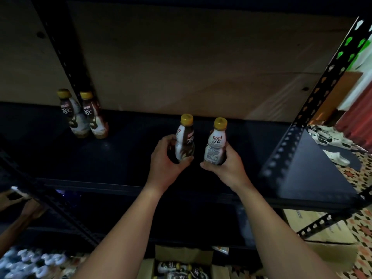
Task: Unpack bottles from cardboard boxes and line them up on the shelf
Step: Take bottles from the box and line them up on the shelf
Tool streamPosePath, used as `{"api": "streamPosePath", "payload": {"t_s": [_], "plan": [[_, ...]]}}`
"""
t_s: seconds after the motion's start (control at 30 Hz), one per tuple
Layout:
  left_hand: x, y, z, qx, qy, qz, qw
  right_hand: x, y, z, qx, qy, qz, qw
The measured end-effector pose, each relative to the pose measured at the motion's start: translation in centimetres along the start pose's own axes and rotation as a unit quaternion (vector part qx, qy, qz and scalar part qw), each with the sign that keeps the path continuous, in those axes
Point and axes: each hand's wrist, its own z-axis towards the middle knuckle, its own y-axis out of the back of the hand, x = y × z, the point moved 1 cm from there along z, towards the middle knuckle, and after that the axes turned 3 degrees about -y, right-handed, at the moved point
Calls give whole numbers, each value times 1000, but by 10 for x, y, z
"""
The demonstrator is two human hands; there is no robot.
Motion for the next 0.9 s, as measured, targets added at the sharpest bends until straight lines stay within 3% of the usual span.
{"api": "streamPosePath", "payload": {"t_s": [0.23,0.53,0.77,0.9], "plan": [[2,3,3,31,10,-68,997,-1,1,-1,-3,2,-9,1000],[5,3,4,38,13,-70,997,2,-6,-4,-79,39,-76,993],[6,3,5,44,16,-65,997,-4,-4,-3,-48,39,-71,996],[5,3,5,46,20,-63,997,-1,-6,-4,-85,45,-77,992]]}}
